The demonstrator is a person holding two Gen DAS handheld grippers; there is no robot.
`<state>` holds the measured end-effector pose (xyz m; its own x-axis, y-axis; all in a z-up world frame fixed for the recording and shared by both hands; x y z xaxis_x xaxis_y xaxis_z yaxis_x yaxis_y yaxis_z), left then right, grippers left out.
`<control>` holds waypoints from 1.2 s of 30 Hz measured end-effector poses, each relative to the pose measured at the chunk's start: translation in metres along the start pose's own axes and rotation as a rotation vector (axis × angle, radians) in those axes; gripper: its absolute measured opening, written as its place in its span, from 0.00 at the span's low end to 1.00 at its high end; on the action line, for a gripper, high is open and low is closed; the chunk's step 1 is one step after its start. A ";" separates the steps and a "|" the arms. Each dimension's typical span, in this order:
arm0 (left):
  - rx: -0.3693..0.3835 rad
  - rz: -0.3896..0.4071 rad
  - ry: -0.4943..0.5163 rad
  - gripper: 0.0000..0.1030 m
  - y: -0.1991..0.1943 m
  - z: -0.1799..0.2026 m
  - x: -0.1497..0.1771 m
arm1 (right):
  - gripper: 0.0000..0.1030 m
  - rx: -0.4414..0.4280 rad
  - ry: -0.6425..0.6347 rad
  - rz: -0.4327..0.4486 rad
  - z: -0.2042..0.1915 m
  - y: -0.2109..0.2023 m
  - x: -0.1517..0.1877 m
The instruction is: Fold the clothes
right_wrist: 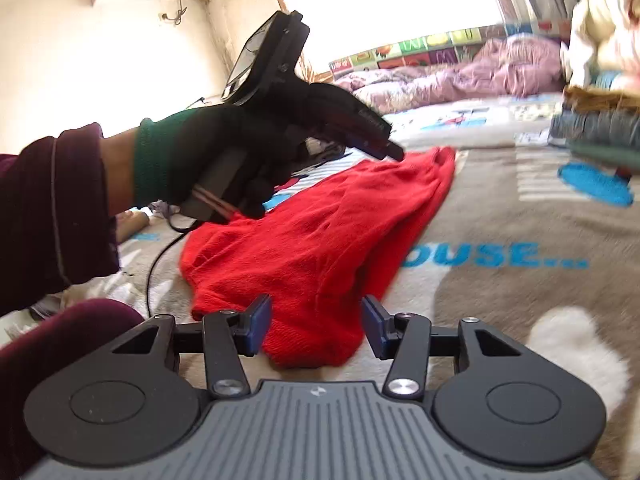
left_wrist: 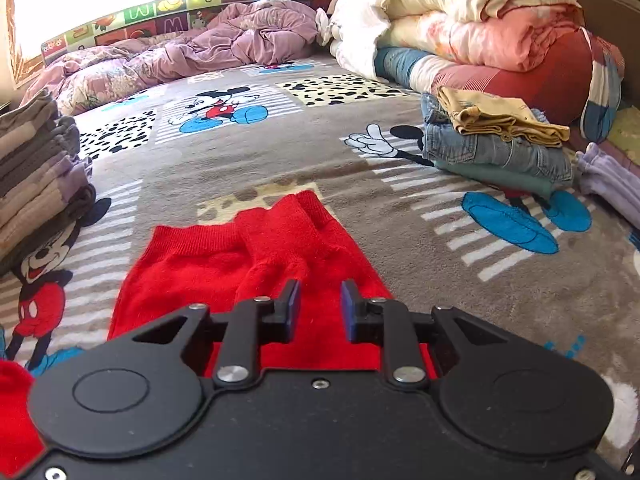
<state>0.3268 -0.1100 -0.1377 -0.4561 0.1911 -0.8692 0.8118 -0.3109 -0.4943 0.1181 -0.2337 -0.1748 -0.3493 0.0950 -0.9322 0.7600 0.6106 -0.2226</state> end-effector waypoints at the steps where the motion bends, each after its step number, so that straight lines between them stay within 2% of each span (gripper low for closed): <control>1: 0.003 0.003 -0.014 0.19 -0.005 -0.002 0.004 | 0.46 0.012 -0.036 0.035 -0.003 -0.001 -0.004; 4: -0.004 -0.009 -0.003 0.19 -0.003 -0.003 0.013 | 0.46 0.043 -0.184 0.136 -0.014 0.011 -0.017; 6: -0.002 -0.025 -0.003 0.19 0.005 -0.005 0.018 | 0.46 0.057 -0.249 0.144 -0.019 0.029 -0.017; 8: -0.008 -0.055 -0.011 0.19 0.018 -0.009 0.024 | 0.47 0.059 -0.223 0.073 -0.015 0.049 -0.010; 9: -0.013 -0.091 -0.010 0.19 0.028 -0.011 0.031 | 0.48 0.054 -0.169 -0.035 -0.009 0.065 0.000; 11: -0.004 -0.095 -0.003 0.19 0.036 -0.012 0.034 | 0.49 0.068 -0.141 -0.080 -0.008 0.074 0.011; 14: 0.001 -0.076 -0.019 0.20 0.034 -0.016 0.024 | 0.53 0.042 -0.071 -0.074 -0.005 0.074 0.008; 20: 0.015 -0.050 -0.077 0.20 0.064 -0.018 0.004 | 0.54 0.028 -0.089 -0.064 -0.011 0.069 0.015; 23: 0.000 -0.135 -0.102 0.23 0.092 -0.022 0.011 | 0.57 0.022 -0.089 -0.065 -0.011 0.071 0.015; 24: 0.005 -0.136 -0.109 0.24 0.095 -0.023 0.010 | 0.60 0.020 -0.096 -0.066 -0.012 0.072 0.016; 26: 0.001 -0.153 -0.135 0.24 0.092 -0.025 0.004 | 0.62 0.016 -0.116 -0.072 -0.014 0.074 0.017; 29: -0.011 -0.111 -0.071 0.29 0.082 -0.020 0.006 | 0.63 0.004 -0.102 -0.073 -0.013 0.074 0.018; 30: -0.010 -0.133 -0.061 0.30 0.086 -0.021 0.014 | 0.63 0.001 -0.103 -0.073 -0.013 0.074 0.018; 33: 0.006 -0.124 -0.141 0.31 0.077 -0.029 0.009 | 0.63 0.001 -0.110 -0.072 -0.013 0.074 0.019; 35: -0.006 -0.051 -0.184 0.32 0.054 -0.035 -0.002 | 0.64 0.004 -0.120 -0.068 -0.015 0.073 0.020; 36: -0.023 -0.030 -0.208 0.41 0.040 -0.039 -0.004 | 0.64 0.007 -0.123 -0.064 -0.016 0.072 0.020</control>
<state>0.3750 -0.0866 -0.1533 -0.5434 0.0032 -0.8394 0.8039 -0.2859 -0.5215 0.1577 -0.1754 -0.2049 -0.3278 -0.0410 -0.9439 0.7423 0.6068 -0.2842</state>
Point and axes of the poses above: each gripper's, at about its wrist camera, not at the fingertips, and y roughly the way its jaws point, z to its right, x to its underside, the point moved 7 cm from there along y, roughly the way its jaws point, and after that the axes turned 9 degrees about z, right-handed, at the moved point
